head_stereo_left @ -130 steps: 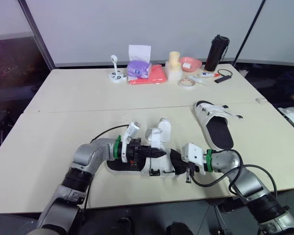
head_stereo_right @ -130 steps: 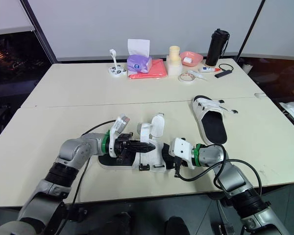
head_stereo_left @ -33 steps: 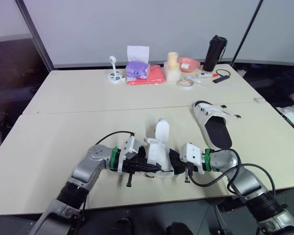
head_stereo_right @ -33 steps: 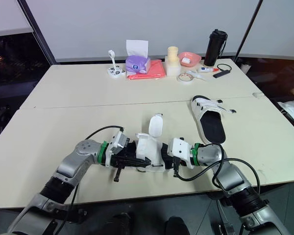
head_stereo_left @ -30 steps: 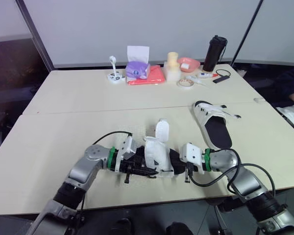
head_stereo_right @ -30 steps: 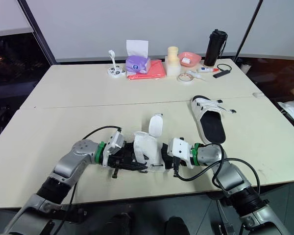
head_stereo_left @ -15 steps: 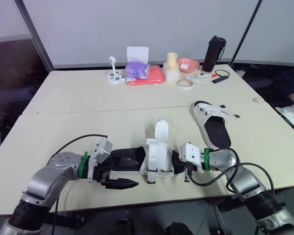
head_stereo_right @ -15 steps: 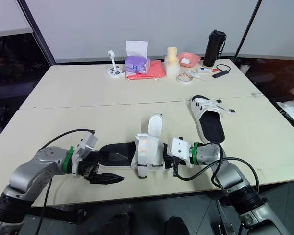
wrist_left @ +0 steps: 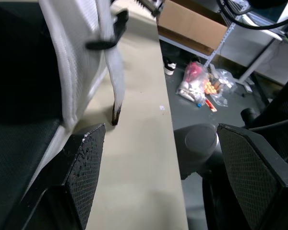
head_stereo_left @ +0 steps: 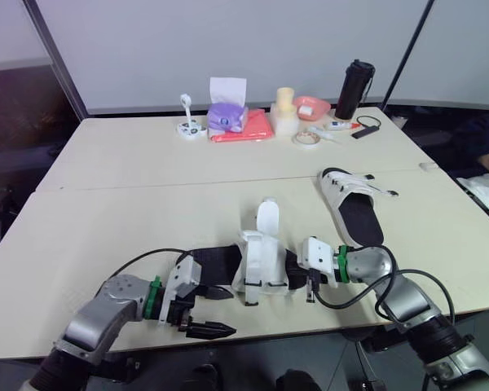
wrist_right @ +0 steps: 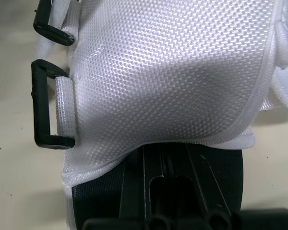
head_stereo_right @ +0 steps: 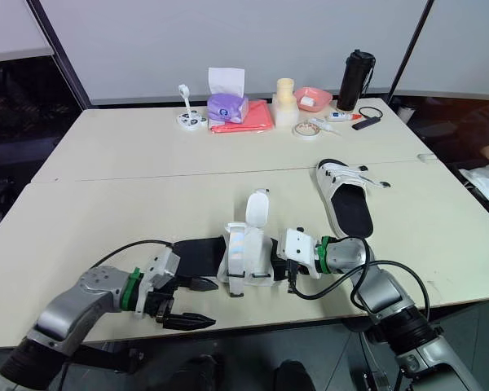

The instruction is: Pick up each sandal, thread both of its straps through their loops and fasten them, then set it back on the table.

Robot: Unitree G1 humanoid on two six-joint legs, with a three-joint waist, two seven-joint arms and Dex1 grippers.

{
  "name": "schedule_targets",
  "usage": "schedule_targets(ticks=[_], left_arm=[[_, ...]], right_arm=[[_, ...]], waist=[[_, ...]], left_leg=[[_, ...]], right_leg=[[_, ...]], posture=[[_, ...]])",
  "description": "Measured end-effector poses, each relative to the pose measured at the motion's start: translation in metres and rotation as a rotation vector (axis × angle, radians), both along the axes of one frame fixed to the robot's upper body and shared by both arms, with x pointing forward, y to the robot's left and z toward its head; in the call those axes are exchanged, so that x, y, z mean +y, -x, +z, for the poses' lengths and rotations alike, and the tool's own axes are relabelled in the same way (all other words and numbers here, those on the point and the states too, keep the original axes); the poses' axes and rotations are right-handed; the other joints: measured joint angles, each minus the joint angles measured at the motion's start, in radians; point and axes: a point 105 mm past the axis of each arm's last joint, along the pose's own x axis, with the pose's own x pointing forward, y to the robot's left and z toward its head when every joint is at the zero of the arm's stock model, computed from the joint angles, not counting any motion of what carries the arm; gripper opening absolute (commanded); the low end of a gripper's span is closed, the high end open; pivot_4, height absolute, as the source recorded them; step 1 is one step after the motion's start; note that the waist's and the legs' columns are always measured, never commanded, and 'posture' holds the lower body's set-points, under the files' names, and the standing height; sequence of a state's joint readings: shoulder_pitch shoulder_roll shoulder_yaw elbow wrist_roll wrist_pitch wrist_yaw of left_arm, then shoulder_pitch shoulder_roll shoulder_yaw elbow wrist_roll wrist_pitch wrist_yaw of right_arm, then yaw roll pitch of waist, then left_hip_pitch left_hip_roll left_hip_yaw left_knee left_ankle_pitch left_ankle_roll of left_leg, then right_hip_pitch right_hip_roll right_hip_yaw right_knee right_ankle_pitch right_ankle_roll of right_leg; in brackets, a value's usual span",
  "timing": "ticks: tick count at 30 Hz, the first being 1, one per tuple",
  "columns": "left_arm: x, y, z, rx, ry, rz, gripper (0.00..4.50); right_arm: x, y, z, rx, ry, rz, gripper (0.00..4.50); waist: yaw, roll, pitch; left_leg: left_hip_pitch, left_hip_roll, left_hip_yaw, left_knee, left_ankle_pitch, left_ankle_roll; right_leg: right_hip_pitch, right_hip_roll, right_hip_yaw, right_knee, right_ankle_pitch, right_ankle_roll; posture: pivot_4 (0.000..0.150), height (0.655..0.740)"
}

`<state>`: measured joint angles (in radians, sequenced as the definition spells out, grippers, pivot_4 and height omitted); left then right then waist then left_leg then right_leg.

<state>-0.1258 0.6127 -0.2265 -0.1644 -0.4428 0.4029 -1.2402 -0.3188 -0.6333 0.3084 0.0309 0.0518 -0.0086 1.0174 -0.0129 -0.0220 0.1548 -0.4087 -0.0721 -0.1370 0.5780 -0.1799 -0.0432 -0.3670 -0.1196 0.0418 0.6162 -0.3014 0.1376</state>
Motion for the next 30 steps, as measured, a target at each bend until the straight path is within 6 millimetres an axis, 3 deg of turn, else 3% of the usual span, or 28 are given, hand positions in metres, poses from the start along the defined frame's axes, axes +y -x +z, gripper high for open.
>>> schedule_targets(ticks=[15,18,24,30], left_arm=[[-0.039,-0.012,-0.014,-0.005,0.056,-0.054,3.80],[-0.047,-0.014,-0.015,-0.005,0.063,-0.059,2.94],[-0.050,-0.016,-0.013,-0.023,0.073,-0.060,0.02],[-0.041,-0.008,-0.011,-0.003,0.046,-0.088,0.02]], right_arm=[[-0.010,0.002,-0.001,-0.004,0.013,-0.036,0.00],[-0.009,0.003,-0.001,-0.008,0.014,-0.034,0.00],[-0.011,0.003,-0.001,-0.008,0.021,-0.038,0.00],[-0.008,0.004,0.000,-0.013,0.021,-0.032,0.00]], waist=[[0.022,0.000,-0.004],[0.024,-0.001,-0.005],[0.028,0.001,-0.006],[0.024,0.001,-0.006]], left_leg=[[0.000,0.000,0.001,0.001,0.000,0.000],[-0.001,0.000,0.001,0.001,0.000,0.000],[-0.001,0.000,0.000,0.000,0.000,0.000],[-0.002,0.000,0.001,0.000,0.000,0.000]], right_leg=[[0.002,-0.001,-0.001,-0.001,0.000,0.000],[0.001,-0.001,-0.001,-0.001,0.000,0.000],[0.001,0.000,-0.003,-0.002,0.000,0.000],[0.001,-0.002,-0.003,-0.003,0.000,0.000]], posture=[[0.150,0.7344],[0.150,0.7344],[0.150,0.7344],[0.150,0.7344]])
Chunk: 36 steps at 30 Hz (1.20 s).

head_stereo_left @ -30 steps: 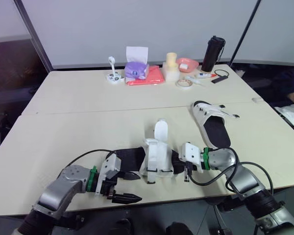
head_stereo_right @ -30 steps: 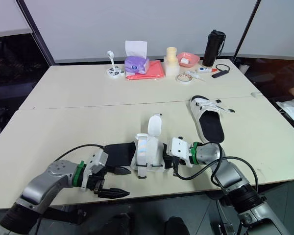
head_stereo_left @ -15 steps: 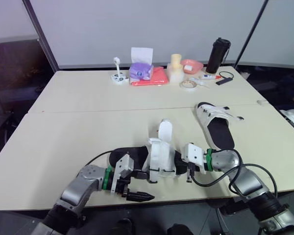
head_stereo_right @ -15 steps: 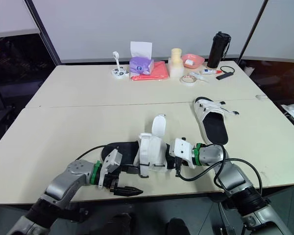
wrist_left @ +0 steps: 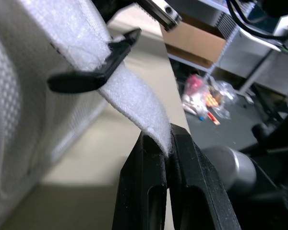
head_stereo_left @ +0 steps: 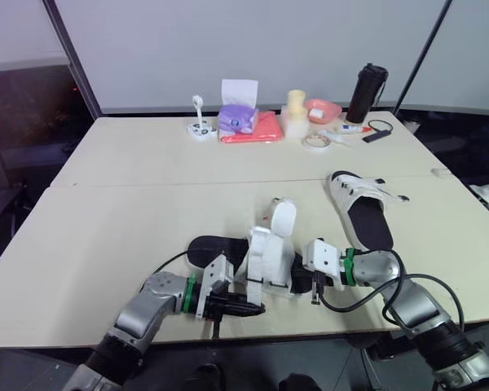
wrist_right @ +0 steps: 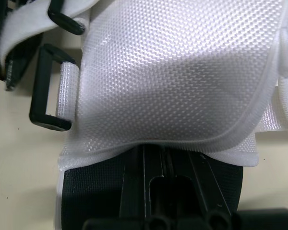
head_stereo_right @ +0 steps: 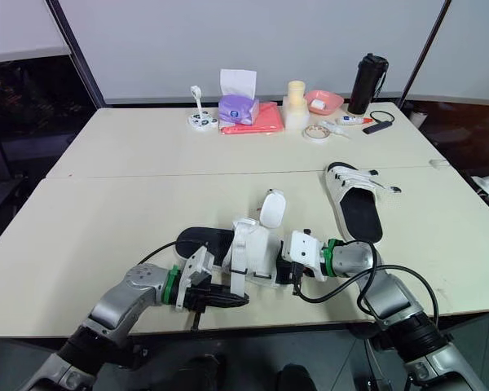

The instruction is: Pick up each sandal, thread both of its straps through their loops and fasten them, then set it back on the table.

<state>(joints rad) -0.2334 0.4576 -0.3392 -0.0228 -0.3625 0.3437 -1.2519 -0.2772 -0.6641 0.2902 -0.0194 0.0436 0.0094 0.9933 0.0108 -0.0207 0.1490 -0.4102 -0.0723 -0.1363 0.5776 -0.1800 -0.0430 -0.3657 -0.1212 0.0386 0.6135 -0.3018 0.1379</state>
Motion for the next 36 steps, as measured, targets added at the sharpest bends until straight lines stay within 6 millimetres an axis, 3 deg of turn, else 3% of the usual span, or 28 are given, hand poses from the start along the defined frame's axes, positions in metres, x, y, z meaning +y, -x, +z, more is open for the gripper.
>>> schedule_targets(ticks=[6,14,24,36], left_arm=[[0.017,0.022,0.039,0.024,0.014,-0.144,0.02],[0.028,0.020,0.096,-0.031,0.056,-0.210,0.02],[0.011,0.009,0.116,-0.078,0.138,-0.222,0.02],[0.006,-0.015,0.132,-0.022,0.176,-0.168,0.02]], right_arm=[[0.003,0.001,0.001,-0.003,-0.005,0.009,0.00],[0.005,-0.001,0.001,-0.003,-0.011,0.016,0.00],[0.010,-0.004,0.002,-0.006,-0.022,0.027,0.00],[0.011,-0.004,0.002,-0.013,-0.030,0.021,0.00]], waist=[[-0.004,0.002,0.001],[-0.010,0.000,0.003],[-0.026,-0.001,0.004],[-0.026,-0.002,0.006]], left_leg=[[-0.002,0.000,0.000,-0.002,0.000,0.000],[-0.002,0.001,0.000,-0.002,0.000,0.000],[-0.002,0.001,0.000,-0.002,0.000,0.000],[-0.002,0.001,0.001,-0.001,0.000,0.000]], right_leg=[[-0.004,0.002,0.000,0.000,0.000,0.000],[-0.003,0.001,0.000,0.000,0.000,0.000],[-0.004,0.003,0.000,0.001,0.000,0.000],[-0.004,0.004,0.000,0.002,0.000,0.001]], posture=[[0.150,0.7344],[0.150,0.7344],[0.150,0.7344],[0.150,0.7344]])
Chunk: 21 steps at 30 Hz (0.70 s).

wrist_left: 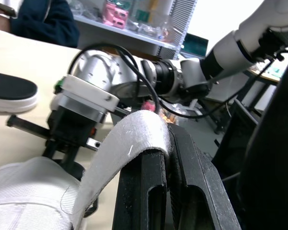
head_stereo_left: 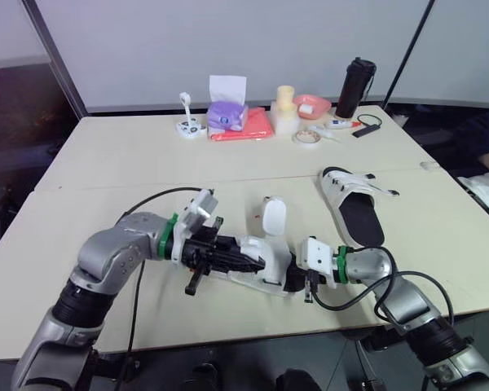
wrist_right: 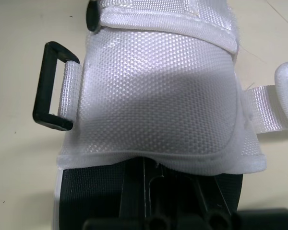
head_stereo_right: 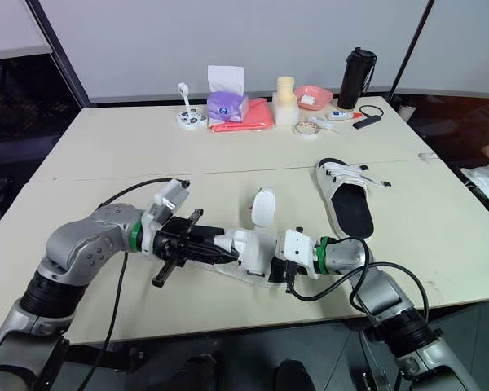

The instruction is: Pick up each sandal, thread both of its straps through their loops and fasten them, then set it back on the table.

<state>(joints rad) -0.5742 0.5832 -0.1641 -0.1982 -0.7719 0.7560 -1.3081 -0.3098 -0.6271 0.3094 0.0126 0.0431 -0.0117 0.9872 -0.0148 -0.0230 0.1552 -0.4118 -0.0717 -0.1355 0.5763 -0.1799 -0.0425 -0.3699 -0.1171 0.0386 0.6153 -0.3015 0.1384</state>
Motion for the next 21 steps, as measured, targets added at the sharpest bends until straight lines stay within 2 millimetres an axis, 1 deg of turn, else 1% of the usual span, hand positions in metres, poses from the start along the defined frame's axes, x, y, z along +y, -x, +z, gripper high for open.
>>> schedule_targets(ticks=[3,10,16,21], left_arm=[[0.000,-0.006,0.002,0.014,0.007,0.017,0.02],[-0.002,-0.026,0.006,0.126,0.055,0.092,0.02],[-0.016,-0.042,0.000,0.202,0.107,0.131,0.02],[-0.025,-0.062,-0.007,0.225,0.128,0.197,0.02]], right_arm=[[0.000,0.000,0.000,-0.003,-0.001,-0.003,0.00],[0.000,-0.001,0.001,-0.010,-0.006,-0.010,0.00],[0.000,-0.002,0.001,-0.012,-0.003,-0.012,0.00],[0.000,-0.002,0.001,-0.014,0.000,-0.013,0.00]], waist=[[0.002,0.000,0.001],[0.004,-0.002,0.003],[0.005,-0.002,0.004],[0.005,-0.003,0.004]], left_leg=[[0.000,0.000,0.000,0.000,0.000,0.000],[0.000,-0.001,0.000,0.001,0.001,0.002],[0.000,-0.001,0.000,0.002,0.002,0.002],[0.001,-0.001,0.000,0.002,0.002,0.002]], right_leg=[[0.000,0.000,0.000,0.000,0.000,0.000],[0.000,0.000,0.000,0.001,0.000,0.001],[0.001,0.000,0.000,0.001,0.000,0.001],[0.002,0.000,-0.001,0.001,0.001,0.001]], posture=[[0.150,0.7344],[0.150,0.7344],[0.150,0.7344],[0.150,0.7344]])
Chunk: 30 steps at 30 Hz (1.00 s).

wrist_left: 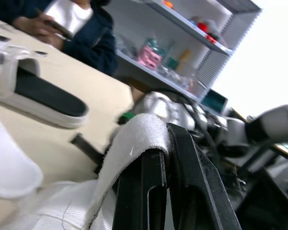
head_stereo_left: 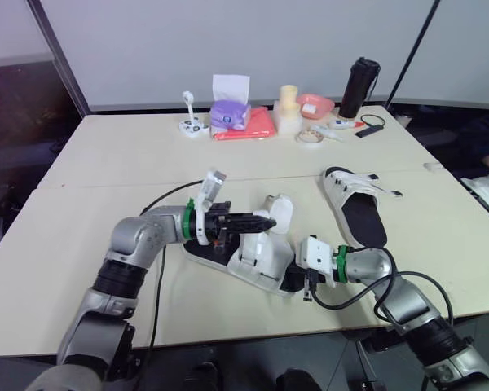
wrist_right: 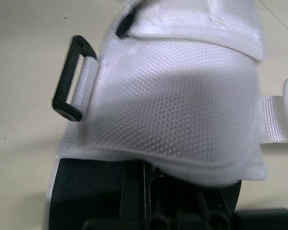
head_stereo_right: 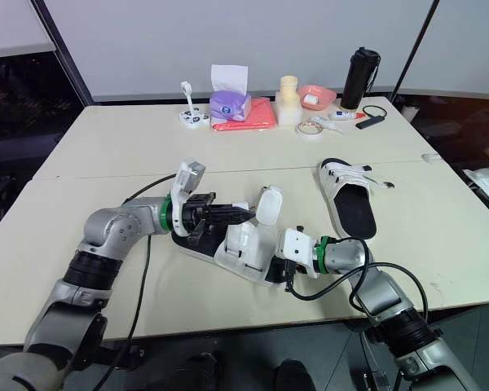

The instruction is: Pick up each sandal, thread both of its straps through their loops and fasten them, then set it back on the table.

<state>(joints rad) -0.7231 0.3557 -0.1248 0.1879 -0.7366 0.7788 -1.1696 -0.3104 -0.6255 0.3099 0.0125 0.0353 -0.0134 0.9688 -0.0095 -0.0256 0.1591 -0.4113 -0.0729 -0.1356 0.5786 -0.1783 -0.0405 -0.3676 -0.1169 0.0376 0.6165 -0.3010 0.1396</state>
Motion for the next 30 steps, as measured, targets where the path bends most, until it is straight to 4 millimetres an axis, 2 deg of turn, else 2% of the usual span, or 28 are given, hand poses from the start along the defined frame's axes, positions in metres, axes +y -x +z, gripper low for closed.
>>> schedule_targets(ticks=[6,9,15,16,20,22,27,30], left_arm=[[0.000,-0.019,-0.016,0.004,-0.041,0.069,0.02],[-0.003,-0.024,-0.029,0.050,-0.064,0.088,1.01],[-0.007,-0.032,-0.038,0.112,-0.074,0.097,4.12],[-0.009,-0.034,-0.039,0.129,-0.067,0.096,4.45],[-0.012,-0.047,-0.038,0.157,-0.042,0.153,4.45],[-0.009,-0.060,-0.041,0.139,-0.049,0.241,4.45],[0.010,-0.098,-0.054,0.037,-0.136,0.537,4.45],[0.021,-0.102,-0.052,0.000,-0.138,0.578,4.45]], right_arm=[[0.000,0.000,-0.001,-0.001,0.002,-0.003,0.00],[-0.001,0.000,-0.001,-0.003,0.001,-0.008,0.00],[0.000,0.001,-0.001,-0.007,0.003,-0.009,0.00],[0.000,0.001,-0.001,-0.008,0.002,-0.010,0.00],[0.000,0.001,-0.001,-0.009,0.002,-0.012,0.00],[0.000,0.001,-0.001,-0.009,0.001,-0.012,0.00],[0.000,0.001,-0.001,-0.009,0.001,-0.012,0.00],[0.001,0.001,-0.001,-0.009,0.000,-0.011,0.00]], waist=[[0.000,0.000,0.000],[0.000,0.000,0.000],[-0.001,-0.001,-0.001],[-0.001,-0.001,-0.001],[0.000,-0.001,-0.001],[0.000,-0.001,-0.001],[0.000,-0.002,-0.001],[-0.001,-0.002,-0.001]], left_leg=[[0.001,0.000,0.000,0.000,0.000,0.000],[0.002,0.000,0.000,0.000,0.000,0.000],[0.002,0.000,-0.001,0.000,0.000,0.000],[0.002,0.000,-0.001,0.000,0.000,0.000],[0.002,0.000,-0.002,0.000,0.000,0.000],[0.002,-0.001,-0.002,0.000,0.000,0.000],[0.002,-0.002,-0.003,0.001,0.000,0.000],[0.002,-0.003,-0.003,0.000,0.000,0.000]], right_leg=[[0.001,0.000,0.000,0.000,0.000,0.000],[0.002,0.000,0.000,0.000,0.000,0.000],[0.003,0.000,-0.002,0.000,0.001,0.003],[0.003,0.000,-0.002,0.000,0.001,0.003],[0.003,0.000,-0.003,0.000,0.001,0.004],[0.004,0.000,-0.004,0.000,0.001,0.004],[0.004,0.000,-0.004,0.000,0.002,0.006],[0.004,0.000,-0.005,0.000,0.003,0.008]], posture=[[0.150,0.7344],[0.150,0.7344],[0.150,0.7344],[0.150,0.7344],[0.150,0.7344],[0.150,0.7344],[0.150,0.7344],[0.150,0.7344]])
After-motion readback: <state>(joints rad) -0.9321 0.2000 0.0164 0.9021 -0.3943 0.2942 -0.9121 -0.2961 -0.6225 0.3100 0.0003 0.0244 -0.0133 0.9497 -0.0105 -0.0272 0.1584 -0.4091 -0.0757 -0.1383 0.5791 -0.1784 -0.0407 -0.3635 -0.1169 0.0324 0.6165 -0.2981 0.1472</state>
